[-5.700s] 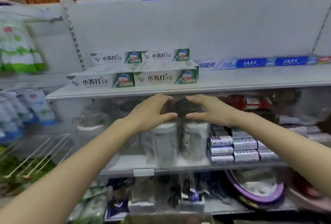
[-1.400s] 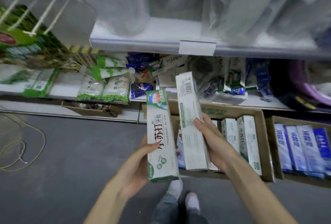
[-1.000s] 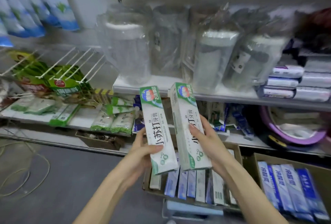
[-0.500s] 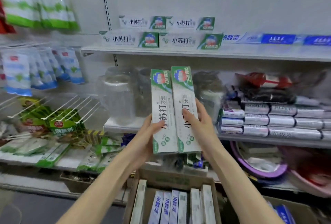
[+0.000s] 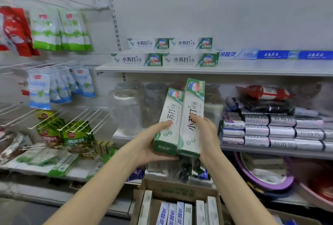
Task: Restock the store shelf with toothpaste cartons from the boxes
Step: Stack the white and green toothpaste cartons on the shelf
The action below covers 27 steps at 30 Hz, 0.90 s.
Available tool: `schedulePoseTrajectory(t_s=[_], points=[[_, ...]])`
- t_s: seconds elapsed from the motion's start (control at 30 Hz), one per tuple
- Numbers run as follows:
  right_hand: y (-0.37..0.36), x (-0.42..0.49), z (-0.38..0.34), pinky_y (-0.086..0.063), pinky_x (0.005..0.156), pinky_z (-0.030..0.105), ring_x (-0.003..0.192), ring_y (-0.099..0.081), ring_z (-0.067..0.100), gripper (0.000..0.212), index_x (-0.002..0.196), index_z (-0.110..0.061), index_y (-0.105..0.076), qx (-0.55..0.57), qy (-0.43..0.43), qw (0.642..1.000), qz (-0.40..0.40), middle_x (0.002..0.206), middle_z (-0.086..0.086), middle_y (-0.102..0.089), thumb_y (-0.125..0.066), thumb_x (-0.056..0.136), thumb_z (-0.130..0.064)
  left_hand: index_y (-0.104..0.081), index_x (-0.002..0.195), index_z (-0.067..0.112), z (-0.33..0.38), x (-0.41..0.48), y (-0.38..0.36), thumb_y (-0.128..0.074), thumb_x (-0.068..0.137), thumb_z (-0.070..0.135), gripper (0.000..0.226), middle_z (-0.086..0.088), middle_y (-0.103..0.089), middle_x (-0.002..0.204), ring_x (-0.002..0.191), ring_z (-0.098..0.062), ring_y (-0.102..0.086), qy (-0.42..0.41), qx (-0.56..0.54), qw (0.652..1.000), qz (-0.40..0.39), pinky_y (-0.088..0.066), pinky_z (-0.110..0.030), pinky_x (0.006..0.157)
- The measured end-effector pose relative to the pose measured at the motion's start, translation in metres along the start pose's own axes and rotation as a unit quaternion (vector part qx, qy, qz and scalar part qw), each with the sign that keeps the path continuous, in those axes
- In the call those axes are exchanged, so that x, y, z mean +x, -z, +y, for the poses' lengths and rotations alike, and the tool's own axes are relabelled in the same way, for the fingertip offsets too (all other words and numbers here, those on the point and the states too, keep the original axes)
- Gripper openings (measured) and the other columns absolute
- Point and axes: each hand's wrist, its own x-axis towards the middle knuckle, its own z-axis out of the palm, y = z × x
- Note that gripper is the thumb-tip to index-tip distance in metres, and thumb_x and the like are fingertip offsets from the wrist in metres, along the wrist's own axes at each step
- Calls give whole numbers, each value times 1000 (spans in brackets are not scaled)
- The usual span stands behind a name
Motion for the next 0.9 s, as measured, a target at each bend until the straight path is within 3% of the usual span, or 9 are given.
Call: schedulePoseTrajectory(t_s=[0.1,0.27,0.37,0.53,0.67,0.77,0.9], points=[[-12,-1,-4,-59,58,35,77,-73,26,42,127,-10,-47,5,5,1000,-6,100,10,-72,-63,90,-20,-63,109,7,11,-13,9,-72,74,10,36,-23,-71,101,88,-40,-70,10,-32,999,-20,-55,-61,72],[-31,-3,1,-60,66,37,84,-72,27,35,123,-12,-52,9,13,1000,-18,101,8,-73,-61,92,-22,-61,113,9,17,-24,15,-68,68,-6,49,-18,-73,98,82,-33,-72,-58,-32,998,-6,-60,-47,63],[-38,-5,-3,-59,74,43,87,-72,28,31,119,-13,-54,12,15,999,-34,102,8,-73,-62,91,-22,-54,120,4,20,-28,18,-71,67,-1,56,-14,-74,99,84,-28,-73,-106,20,994,11,-61,-43,64],[-58,-12,-14,-58,78,45,91,-71,27,32,120,-14,-52,52,49,997,-31,107,8,-71,-62,91,-20,-57,122,20,37,-33,20,-71,78,7,47,-11,-72,108,97,-31,-70,-171,62,983,4,-57,-52,80],[-70,-16,-23,-58,80,44,95,-69,25,48,131,-17,-42,97,71,993,-19,113,6,-67,-65,89,-18,-55,121,24,47,-25,17,-77,75,21,50,-5,-76,91,80,-19,-72,-236,96,963,90,-55,-31,65],[-75,-17,-24,-57,83,44,98,-68,25,53,131,-20,-38,117,98,988,-17,115,6,-65,-67,87,-13,-57,115,12,46,-19,14,-79,73,21,48,-4,-76,83,69,-14,-72,-258,40,957,125,-53,-22,54],[-86,-19,-18,-57,83,42,99,-68,23,54,130,-19,-41,171,125,977,-22,113,4,-65,-68,84,-7,-58,112,8,47,-16,11,-77,68,21,49,-8,-75,91,77,-20,-72,-293,-67,948,100,-57,-29,58]])
